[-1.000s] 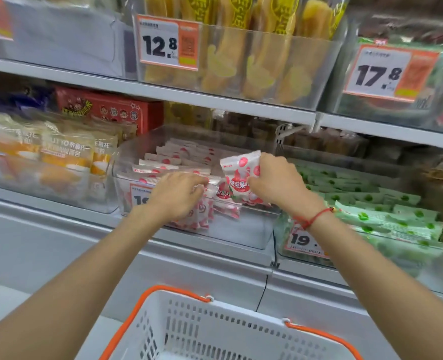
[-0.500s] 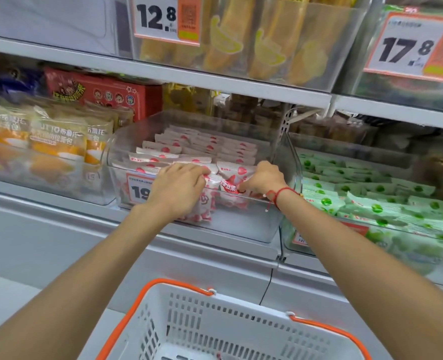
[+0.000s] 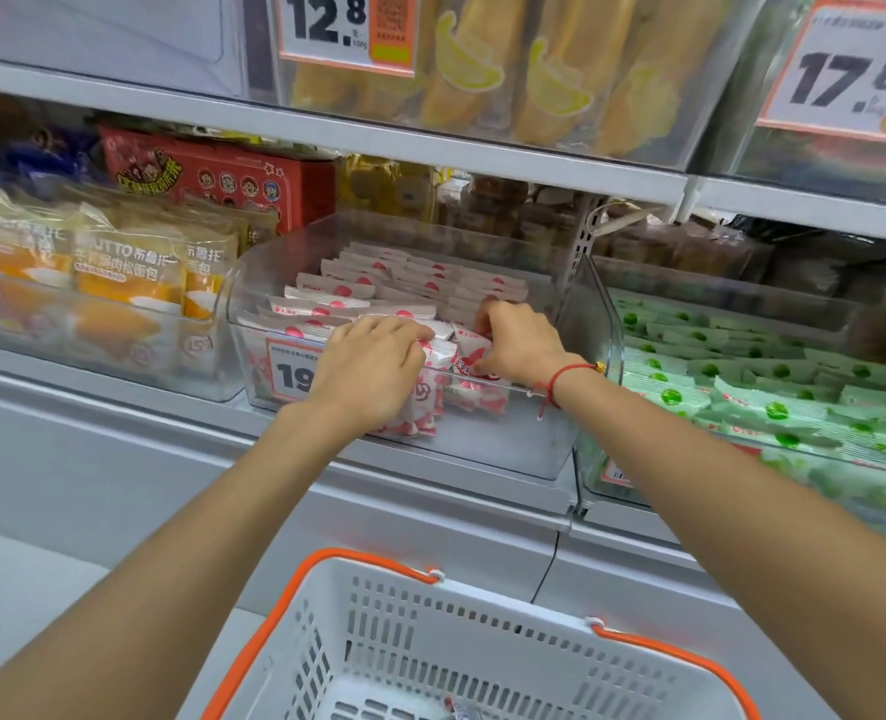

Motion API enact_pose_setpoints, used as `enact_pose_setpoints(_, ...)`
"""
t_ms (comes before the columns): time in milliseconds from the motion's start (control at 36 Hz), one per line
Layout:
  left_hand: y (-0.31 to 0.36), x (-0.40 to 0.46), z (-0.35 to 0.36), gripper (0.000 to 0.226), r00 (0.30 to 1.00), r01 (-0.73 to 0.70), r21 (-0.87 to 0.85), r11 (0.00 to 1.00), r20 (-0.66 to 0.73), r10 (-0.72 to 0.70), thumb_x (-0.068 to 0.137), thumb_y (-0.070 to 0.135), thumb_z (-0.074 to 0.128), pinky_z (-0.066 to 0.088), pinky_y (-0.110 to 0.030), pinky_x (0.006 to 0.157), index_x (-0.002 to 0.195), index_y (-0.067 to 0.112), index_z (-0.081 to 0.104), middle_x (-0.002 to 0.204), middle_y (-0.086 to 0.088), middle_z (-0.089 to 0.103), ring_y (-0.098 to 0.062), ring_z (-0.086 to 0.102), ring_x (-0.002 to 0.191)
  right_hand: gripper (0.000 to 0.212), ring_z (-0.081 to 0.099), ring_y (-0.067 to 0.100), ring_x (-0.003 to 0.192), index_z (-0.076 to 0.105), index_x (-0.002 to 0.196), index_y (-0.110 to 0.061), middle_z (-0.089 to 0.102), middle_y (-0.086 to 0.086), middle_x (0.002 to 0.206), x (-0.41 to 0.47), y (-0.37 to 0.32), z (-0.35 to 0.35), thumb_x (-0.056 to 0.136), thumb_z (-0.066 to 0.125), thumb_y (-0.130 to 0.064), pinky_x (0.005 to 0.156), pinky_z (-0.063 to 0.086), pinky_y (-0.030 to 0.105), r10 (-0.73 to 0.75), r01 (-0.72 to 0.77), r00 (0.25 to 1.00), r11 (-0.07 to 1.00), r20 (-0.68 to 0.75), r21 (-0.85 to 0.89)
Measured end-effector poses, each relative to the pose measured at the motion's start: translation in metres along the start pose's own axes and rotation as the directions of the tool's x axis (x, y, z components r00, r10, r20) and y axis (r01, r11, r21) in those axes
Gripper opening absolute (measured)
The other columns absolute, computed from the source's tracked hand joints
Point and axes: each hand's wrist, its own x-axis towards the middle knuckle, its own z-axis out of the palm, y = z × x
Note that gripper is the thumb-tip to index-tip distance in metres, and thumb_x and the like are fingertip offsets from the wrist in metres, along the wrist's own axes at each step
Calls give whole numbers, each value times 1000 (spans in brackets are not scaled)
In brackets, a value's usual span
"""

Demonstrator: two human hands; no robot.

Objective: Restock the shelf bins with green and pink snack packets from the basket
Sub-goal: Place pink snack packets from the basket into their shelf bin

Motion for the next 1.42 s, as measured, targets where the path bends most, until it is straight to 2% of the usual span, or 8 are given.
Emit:
enact_pose_setpoints(250, 0, -17, -5, 36, 983, -69, -247, 967, -182, 24, 100, 29, 44, 26, -33, 110, 136, 27, 49, 139, 8, 50, -12, 38, 131, 48, 53, 23, 101, 49, 124, -16, 46, 6, 126, -27, 9, -18, 81, 70, -20, 78, 40, 28, -28, 37, 996, 994, -87, 100)
enact_pose_setpoints(444, 19, -71, 0, 16, 921, -17, -463, 886, -352, -166, 94, 30, 55, 46, -29, 80, 108, 33, 63, 103, 18, 63, -7, 56, 97, 19, 58, 8, 67, 64, 88, -30, 58, -11, 83, -97, -5, -22, 77, 74, -20, 66, 51, 29, -139, 259, 936, 895, -323, 364)
enact_pose_setpoints(695, -10, -173, 117, 18, 871, 484, -376, 790, 290, -396, 93, 23, 54, 51, -29, 80, 101, 37, 61, 102, 15, 65, -10, 63, 90, 18, 53, -3, 61, 65, 84, -30, 62, -11, 71, -170, 23, 114, 77, 74, -17, 66, 46, 24, -124, -19, 954, 884, 273, 467)
enact_pose_setpoints(889, -45, -262, 191, 36, 518, 435, 110, 893, 781, -349, 97, 14, 45, 44, -32, 100, 131, 23, 53, 135, -2, 53, -21, 54, 119, 23, 59, 19, 106, 64, 111, -17, 64, 3, 114, -230, 30, 238, 88, 62, -17, 86, 47, 29, -138, -101, 738, 945, 660, 311)
enact_pose_setpoints(1028, -41, -293, 210, 38, 452, -206, 381, 901, 854, -257, 98, 18, 43, 28, -39, 109, 136, 22, 47, 141, -2, 43, -24, 32, 134, 50, 36, 26, 134, 40, 142, -11, 42, 10, 144, -269, 10, 302, 93, 45, -3, 109, 33, 37, -282, 95, 636, 952, 718, 290)
enact_pose_setpoints(1167, -30, -290, 223, 33, 378, -446, 426, 787, 887, -265, 98, 20, 46, 29, -38, 106, 130, 21, 54, 133, 0, 49, -23, 35, 127, 69, 36, 27, 132, 30, 144, -11, 37, 10, 145, -288, 2, 343, 83, 61, -9, 111, 27, 40, -327, 391, 668, 918, 669, 58)
enact_pose_setpoints(1306, -25, -282, 229, 46, 474, -256, 388, 885, 848, -235, 94, 24, 55, 30, -37, 106, 139, 24, 42, 138, 0, 48, -21, 40, 130, 42, 55, 29, 106, 53, 122, -11, 60, 11, 113, -278, 6, 348, 81, 55, -1, 88, 40, 35, -377, 398, 715, 912, 588, 100)
enact_pose_setpoints(1417, -24, -268, 228, 61, 479, 124, 191, 974, 848, -227, 90, 28, 61, 38, -39, 101, 144, 26, 32, 142, 2, 42, -20, 44, 128, 45, 58, 19, 83, 42, 129, -15, 62, 4, 91, -247, 12, 319, 89, 61, -16, 68, 42, 27, -235, -187, 513, 908, 825, 375)
